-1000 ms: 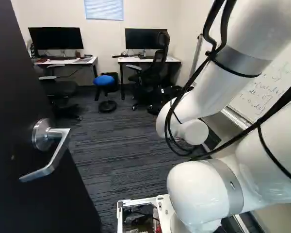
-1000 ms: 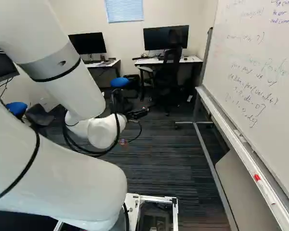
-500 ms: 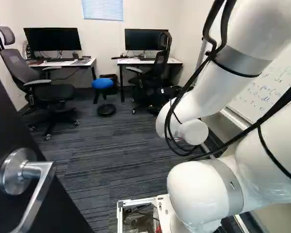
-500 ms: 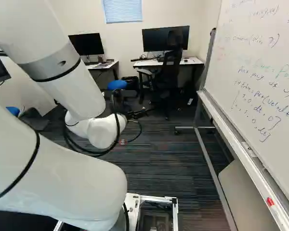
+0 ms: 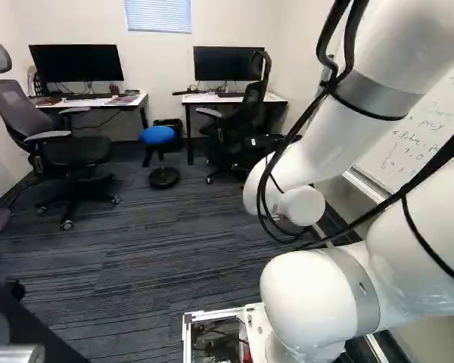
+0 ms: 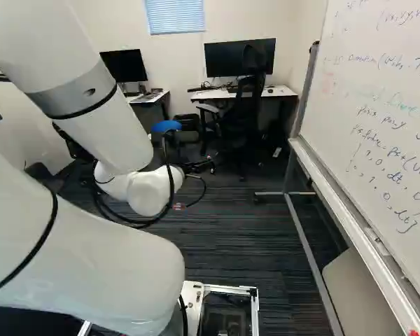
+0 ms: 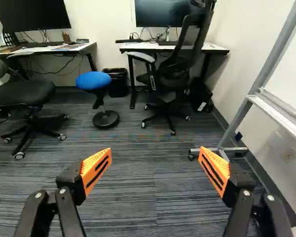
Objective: Open the door and move inside
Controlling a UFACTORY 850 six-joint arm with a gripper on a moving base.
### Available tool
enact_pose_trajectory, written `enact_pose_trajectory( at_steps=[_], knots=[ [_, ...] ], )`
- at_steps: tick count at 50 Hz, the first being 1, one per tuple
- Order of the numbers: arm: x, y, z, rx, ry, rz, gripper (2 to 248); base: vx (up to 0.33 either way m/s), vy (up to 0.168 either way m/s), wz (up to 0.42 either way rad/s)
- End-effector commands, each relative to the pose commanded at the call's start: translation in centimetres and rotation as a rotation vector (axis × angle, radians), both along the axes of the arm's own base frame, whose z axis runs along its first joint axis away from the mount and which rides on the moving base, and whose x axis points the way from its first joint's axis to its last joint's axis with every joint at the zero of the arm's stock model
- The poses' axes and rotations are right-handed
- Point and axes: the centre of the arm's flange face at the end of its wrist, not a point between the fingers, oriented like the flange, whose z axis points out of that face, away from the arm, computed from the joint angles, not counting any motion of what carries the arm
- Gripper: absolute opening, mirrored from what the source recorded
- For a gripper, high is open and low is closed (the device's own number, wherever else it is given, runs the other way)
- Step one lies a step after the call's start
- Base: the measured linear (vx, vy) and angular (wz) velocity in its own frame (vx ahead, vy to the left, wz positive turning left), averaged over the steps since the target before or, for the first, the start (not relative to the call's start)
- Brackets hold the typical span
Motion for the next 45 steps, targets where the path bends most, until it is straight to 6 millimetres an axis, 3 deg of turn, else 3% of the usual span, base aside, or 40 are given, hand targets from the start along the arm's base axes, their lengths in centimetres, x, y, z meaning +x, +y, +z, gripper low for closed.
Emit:
enact_pose_trajectory(
  at_steps=[29,45],
  knots=[
    [0.0,0.0,0.0,0.0,0.0,0.0,247,0.185,-0.001,-0.015],
    [0.0,0.0,0.0,0.0,0.0,0.0,247,0.042,0.0,-0.005]
  ],
)
